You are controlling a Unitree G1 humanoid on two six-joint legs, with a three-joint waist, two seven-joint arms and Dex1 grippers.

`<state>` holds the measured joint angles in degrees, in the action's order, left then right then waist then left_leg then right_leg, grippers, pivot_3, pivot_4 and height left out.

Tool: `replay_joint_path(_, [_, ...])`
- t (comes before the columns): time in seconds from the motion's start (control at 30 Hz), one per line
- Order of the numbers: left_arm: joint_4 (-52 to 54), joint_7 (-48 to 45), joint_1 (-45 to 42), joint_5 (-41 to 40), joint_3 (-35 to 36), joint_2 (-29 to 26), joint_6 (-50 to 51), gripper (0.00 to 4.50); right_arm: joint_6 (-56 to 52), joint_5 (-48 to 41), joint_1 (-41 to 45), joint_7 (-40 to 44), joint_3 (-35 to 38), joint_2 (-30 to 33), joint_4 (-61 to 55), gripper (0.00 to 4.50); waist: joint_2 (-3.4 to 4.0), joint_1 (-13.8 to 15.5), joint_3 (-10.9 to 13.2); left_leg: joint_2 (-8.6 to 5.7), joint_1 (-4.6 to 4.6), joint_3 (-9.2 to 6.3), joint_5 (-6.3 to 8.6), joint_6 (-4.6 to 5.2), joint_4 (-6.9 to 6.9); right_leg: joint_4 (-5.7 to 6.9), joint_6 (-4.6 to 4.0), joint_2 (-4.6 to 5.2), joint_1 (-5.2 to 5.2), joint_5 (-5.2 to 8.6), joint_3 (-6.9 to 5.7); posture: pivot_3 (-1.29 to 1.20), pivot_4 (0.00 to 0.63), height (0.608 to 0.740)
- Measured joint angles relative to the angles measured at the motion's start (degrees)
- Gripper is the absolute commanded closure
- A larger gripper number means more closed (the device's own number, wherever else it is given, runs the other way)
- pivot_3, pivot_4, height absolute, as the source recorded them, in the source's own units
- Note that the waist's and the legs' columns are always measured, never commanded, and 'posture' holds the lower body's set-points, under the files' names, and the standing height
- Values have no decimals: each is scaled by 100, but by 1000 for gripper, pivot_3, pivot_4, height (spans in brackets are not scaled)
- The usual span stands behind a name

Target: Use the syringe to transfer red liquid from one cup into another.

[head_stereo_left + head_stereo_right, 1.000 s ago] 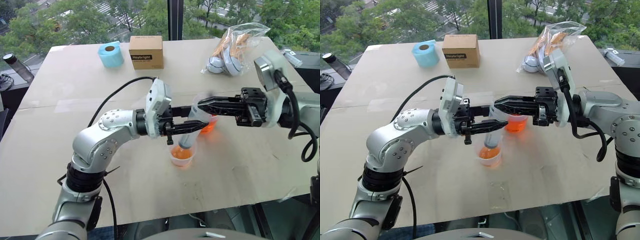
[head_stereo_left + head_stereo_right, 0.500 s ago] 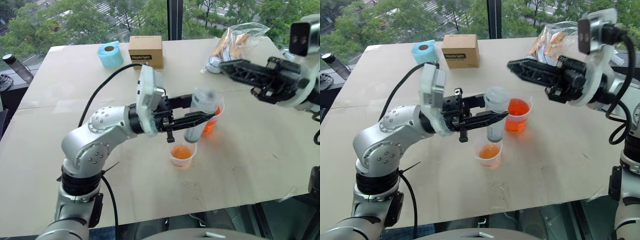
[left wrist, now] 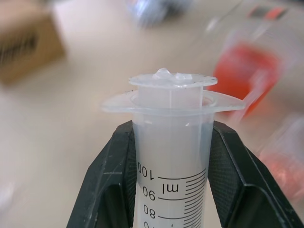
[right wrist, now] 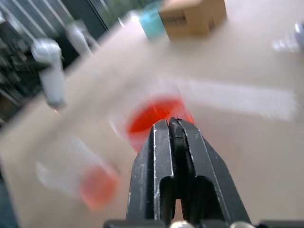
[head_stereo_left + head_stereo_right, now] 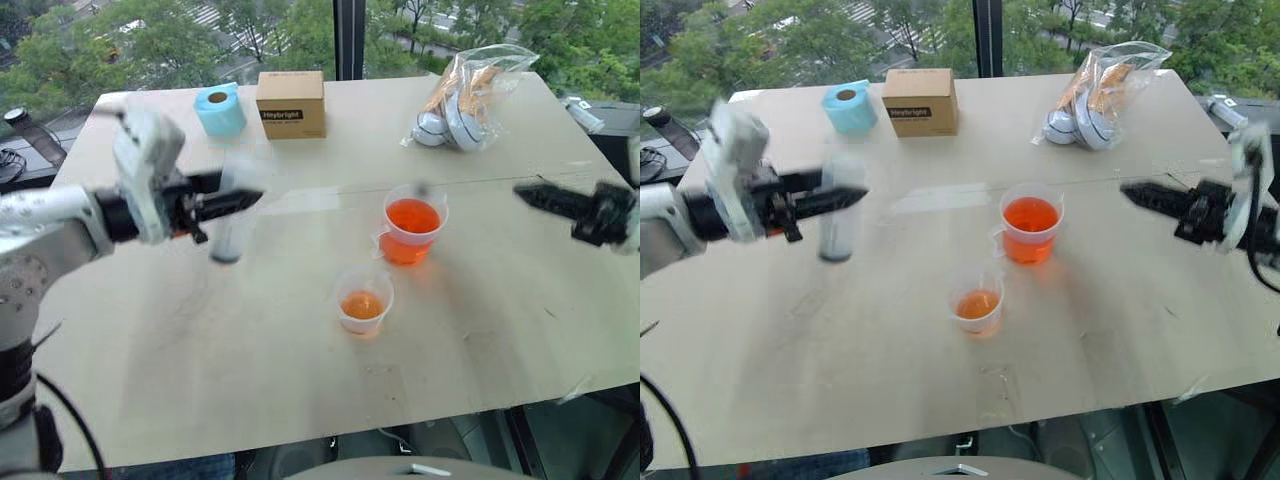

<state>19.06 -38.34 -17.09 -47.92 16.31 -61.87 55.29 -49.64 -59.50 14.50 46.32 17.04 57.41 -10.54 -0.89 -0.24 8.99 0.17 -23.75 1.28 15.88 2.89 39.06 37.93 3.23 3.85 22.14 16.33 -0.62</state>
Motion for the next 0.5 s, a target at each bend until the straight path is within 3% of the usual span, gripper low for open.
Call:
replay_joint_path(0.17, [-496,85,145,776,-415,373,-489,3049,1491,1414,-860,601,-326,-256,-278,4457,-2,90,-1,0,2,-1,0,-1,5,0,0,14,-3,0,0,0,150,740])
replay_joint_path(0.2, [-530,52,147,907,-530,400,-656,2556,1777,1692,-966,641,-403,-361,-241,4217,-2,93,-4,-1,4,-1,0,-1,4,-1,0,16,-3,0,0,0,150,740])
replay_joint_path(0.33, [-1034,-51,187,1570,-1098,745,-1152,910,2594,2411,-1078,615,-549,-999,430,2927,10,71,-8,0,6,7,-1,-3,1,3,0,12,-1,0,9,0,150,740])
replay_joint_path(0.37, [-1161,-72,214,1694,-1192,823,-1241,381,2724,2537,-1078,628,-548,-1077,608,2362,9,67,-6,0,5,6,-1,-3,1,3,-1,12,1,0,8,0,150,740])
replay_joint_path(0.43, [-1266,-119,227,1816,-1207,936,-1409,0,2974,2718,-1077,714,-544,-1110,849,1574,9,79,-6,0,3,5,-1,-3,2,0,0,15,1,0,5,0,150,740])
replay_joint_path(0.5, [-1273,-175,295,1902,-1061,1003,-1738,0,3185,2826,-1085,808,-528,-1141,962,646,9,86,-7,0,3,5,-1,-3,2,0,0,18,1,0,5,0,150,740])
